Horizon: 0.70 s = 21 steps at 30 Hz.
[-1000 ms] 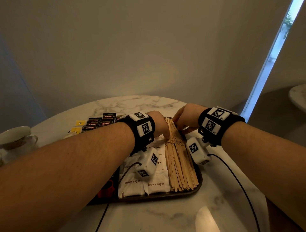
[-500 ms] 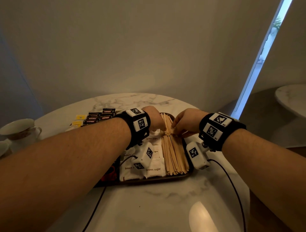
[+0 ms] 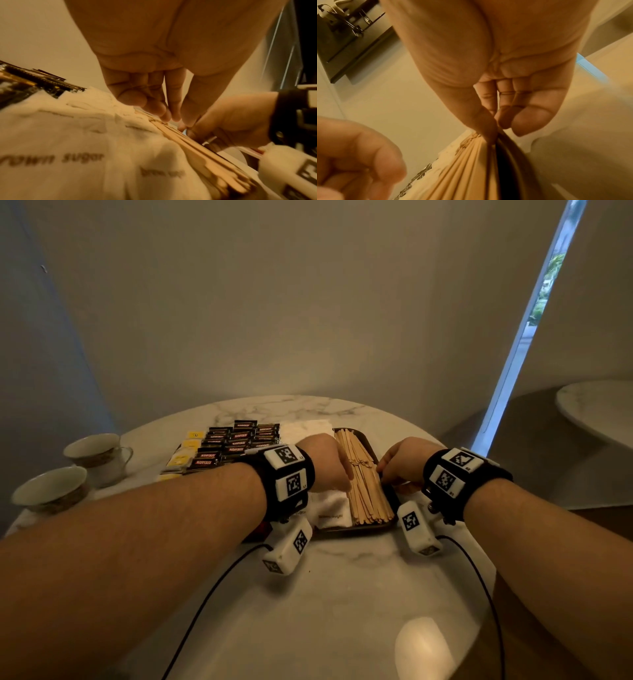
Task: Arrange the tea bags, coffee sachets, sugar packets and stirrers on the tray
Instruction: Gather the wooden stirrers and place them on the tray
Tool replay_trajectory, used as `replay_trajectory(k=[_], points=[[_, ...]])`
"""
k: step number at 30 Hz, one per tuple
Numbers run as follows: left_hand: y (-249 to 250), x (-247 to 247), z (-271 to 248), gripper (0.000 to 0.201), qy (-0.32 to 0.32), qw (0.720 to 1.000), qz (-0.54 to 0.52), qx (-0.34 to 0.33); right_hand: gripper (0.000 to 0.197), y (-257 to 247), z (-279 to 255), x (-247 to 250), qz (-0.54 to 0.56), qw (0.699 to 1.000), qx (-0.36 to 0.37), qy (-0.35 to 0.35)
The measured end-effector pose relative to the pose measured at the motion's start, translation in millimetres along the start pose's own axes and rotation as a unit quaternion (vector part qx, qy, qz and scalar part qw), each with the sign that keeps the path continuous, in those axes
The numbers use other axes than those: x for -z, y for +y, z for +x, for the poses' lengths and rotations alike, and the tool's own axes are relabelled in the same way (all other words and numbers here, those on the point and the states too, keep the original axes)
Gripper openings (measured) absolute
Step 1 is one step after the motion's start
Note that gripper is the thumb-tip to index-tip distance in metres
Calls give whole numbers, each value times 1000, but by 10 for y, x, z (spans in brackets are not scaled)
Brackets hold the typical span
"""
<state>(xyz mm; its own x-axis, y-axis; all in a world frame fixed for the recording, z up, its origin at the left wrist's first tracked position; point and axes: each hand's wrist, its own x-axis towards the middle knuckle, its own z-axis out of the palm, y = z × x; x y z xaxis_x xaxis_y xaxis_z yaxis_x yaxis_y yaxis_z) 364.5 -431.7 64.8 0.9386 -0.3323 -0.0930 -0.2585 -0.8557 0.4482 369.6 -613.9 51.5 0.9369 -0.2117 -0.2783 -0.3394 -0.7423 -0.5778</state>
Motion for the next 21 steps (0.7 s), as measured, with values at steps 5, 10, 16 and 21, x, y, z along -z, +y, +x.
replay_trajectory(k=[5, 10, 16, 21], points=[[115, -104, -107, 21, -36, 998, 42, -9, 15, 39, -130, 11, 23, 1000, -13, -15], [88, -67, -285, 16, -18, 1000, -6, -13, 19, 77, -232, -15, 101, 994, -21, -16], [-372, 100, -772, 11, 13, 998, 56, 37, 53, 60, -305, -215, 143, 989, -18, 5], [-678, 97, -982, 23, -28, 982, 164, 85, 64, -51, -344, -404, 130, 991, -28, 32]])
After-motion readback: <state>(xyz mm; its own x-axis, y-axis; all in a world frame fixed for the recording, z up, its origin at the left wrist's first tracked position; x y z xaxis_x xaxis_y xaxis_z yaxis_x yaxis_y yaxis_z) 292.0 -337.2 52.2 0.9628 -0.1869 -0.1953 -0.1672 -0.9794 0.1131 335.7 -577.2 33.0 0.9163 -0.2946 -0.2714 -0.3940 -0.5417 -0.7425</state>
